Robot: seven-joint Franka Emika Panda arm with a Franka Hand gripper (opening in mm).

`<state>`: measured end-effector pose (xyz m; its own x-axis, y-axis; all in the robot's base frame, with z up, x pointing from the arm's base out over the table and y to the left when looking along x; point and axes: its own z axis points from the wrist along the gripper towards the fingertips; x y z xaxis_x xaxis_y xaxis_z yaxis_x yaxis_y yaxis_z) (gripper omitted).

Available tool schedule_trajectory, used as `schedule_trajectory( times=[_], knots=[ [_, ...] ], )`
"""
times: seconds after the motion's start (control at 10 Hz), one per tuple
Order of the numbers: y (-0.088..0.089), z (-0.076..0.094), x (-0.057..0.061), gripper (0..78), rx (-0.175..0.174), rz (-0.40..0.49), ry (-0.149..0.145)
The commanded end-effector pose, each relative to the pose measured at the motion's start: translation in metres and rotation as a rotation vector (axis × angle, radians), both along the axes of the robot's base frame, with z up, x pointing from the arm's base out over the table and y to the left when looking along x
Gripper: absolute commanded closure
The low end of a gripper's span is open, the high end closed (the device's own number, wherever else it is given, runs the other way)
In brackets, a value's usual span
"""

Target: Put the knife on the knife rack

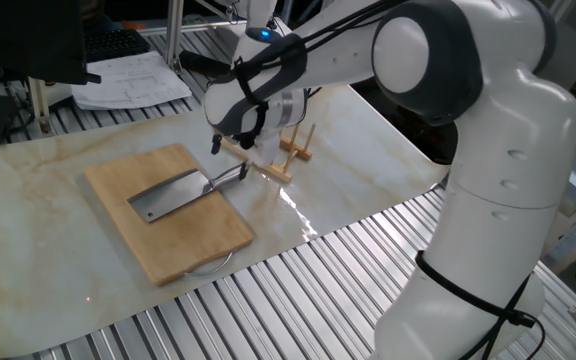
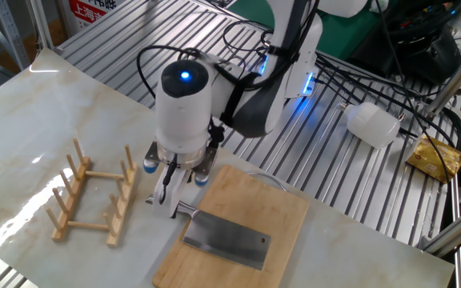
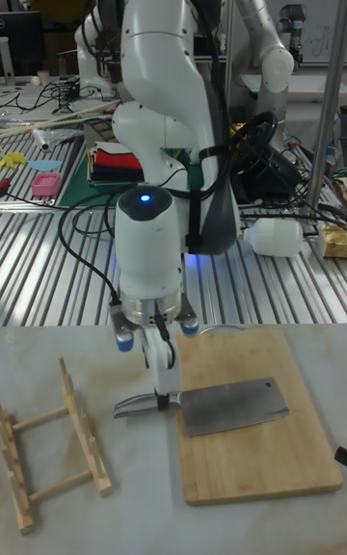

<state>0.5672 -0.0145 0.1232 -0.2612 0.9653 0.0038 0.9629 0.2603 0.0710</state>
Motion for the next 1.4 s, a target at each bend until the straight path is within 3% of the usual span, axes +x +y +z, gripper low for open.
schedule_trajectory(
  times=[0.1,0.3,0.6,0.9,1.4],
  knots=[
    [-0.001,-0.008,0.002,0.1,0.017,-0.039,-0.016],
    [-0.001,-0.011,0.002,0.1,0.045,-0.059,-0.033],
    [0.0,-0.021,0.002,0.1,0.05,-0.077,-0.06],
    [0.0,-0.023,0.002,0.1,0.075,-0.09,-0.062],
    [0.0,-0.032,0.002,0.1,0.078,-0.092,-0.077]
  ],
)
